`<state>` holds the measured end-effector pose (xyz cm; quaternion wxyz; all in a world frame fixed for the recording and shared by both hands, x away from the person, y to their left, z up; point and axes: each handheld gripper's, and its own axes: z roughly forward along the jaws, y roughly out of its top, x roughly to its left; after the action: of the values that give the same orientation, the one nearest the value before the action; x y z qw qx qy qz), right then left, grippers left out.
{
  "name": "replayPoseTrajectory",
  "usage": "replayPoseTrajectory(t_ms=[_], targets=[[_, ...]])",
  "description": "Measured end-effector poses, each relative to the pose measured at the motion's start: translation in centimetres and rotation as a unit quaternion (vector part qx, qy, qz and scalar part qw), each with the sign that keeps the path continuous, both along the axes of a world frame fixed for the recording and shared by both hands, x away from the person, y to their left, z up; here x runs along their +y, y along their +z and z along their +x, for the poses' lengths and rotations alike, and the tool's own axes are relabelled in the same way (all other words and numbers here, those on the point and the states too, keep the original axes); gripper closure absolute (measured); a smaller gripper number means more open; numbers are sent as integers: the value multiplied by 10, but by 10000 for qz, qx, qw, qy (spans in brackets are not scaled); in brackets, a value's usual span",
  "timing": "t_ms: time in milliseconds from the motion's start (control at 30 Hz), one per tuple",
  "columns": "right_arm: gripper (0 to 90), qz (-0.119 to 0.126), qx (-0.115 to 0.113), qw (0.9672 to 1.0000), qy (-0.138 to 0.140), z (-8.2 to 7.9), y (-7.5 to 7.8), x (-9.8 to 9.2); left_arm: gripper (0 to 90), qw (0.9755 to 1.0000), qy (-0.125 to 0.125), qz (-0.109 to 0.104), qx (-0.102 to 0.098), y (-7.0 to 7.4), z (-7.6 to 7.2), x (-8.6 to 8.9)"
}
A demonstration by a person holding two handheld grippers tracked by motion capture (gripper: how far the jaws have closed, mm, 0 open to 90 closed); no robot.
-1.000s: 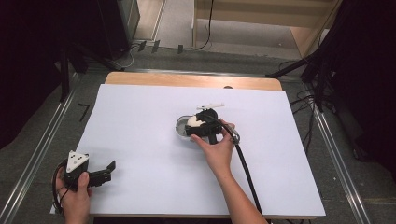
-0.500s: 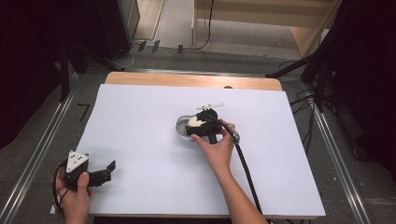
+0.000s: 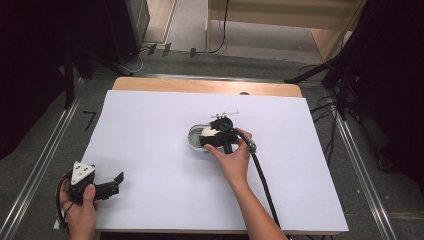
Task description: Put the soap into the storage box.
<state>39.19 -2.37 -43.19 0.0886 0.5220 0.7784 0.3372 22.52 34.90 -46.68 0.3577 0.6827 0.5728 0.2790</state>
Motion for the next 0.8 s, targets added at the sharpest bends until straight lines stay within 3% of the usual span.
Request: replayPoseTrajectory(t_ms=[533, 800], targets=[[196, -27, -195, 9998, 10, -4, 9, -6, 4, 10000, -3, -6, 5, 0, 0, 0], [188, 114, -345, 9993, 21, -10, 19, -12, 4, 10000, 6, 22, -11, 0, 0, -1]])
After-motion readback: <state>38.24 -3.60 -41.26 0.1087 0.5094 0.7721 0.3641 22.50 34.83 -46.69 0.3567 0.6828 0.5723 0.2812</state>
